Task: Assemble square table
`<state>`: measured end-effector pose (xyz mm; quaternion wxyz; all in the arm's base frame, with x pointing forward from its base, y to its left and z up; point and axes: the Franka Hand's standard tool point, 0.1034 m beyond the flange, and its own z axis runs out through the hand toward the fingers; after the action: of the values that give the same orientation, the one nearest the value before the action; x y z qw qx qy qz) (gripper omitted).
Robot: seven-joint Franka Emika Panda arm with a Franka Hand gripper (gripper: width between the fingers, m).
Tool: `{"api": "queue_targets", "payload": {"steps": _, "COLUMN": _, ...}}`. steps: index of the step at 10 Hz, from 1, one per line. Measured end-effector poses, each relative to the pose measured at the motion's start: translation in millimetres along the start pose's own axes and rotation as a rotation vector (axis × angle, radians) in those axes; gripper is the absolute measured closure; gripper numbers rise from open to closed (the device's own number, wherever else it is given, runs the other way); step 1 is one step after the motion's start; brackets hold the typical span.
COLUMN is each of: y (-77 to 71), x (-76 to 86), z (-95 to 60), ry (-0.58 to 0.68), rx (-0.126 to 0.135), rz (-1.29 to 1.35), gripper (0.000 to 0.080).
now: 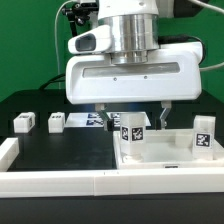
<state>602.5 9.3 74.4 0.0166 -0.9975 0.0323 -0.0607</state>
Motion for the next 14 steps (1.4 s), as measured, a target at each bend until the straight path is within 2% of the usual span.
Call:
{"api": "queue_targets", "payload": {"steps": 6, "y": 3.3, "x": -1.0, "z": -3.5, "ry": -0.004, "rx": -0.016, "rz": -0.422, "gripper": 0.0150}}
{"api": "queue_targets", "payload": {"steps": 7, "y": 3.0, "x": -1.0, "z": -3.4, "ry": -0.004, "rx": -0.016, "rz": -0.421, "gripper": 0.0276}}
{"api": "queue_targets", "payload": {"steps": 8, "y": 3.4, "x": -1.2, "z": -3.0, "ry": -0.005, "rx": -0.016, "rz": -0.419, "gripper": 0.0276}}
{"api": "queue_targets", "payload": {"steps": 9, "y": 3.4, "x": -1.3, "z": -2.9, "ry": -0.005, "rx": -0.016, "rz": -0.419, "gripper": 0.0428}}
{"api": "queue_targets", "payload": {"steps": 10, "y": 3.5, "x": -1.4, "z": -2.7, "ry": -0.005, "rx": -0.016, "rz": -0.419, "gripper": 0.0509}}
{"api": "queue_targets", "payload": {"steps": 14, "y": 3.4, "x": -1.5, "z": -2.5, "ry": -0.004, "rx": -0.015, "rz": -0.326, "gripper": 0.0509}}
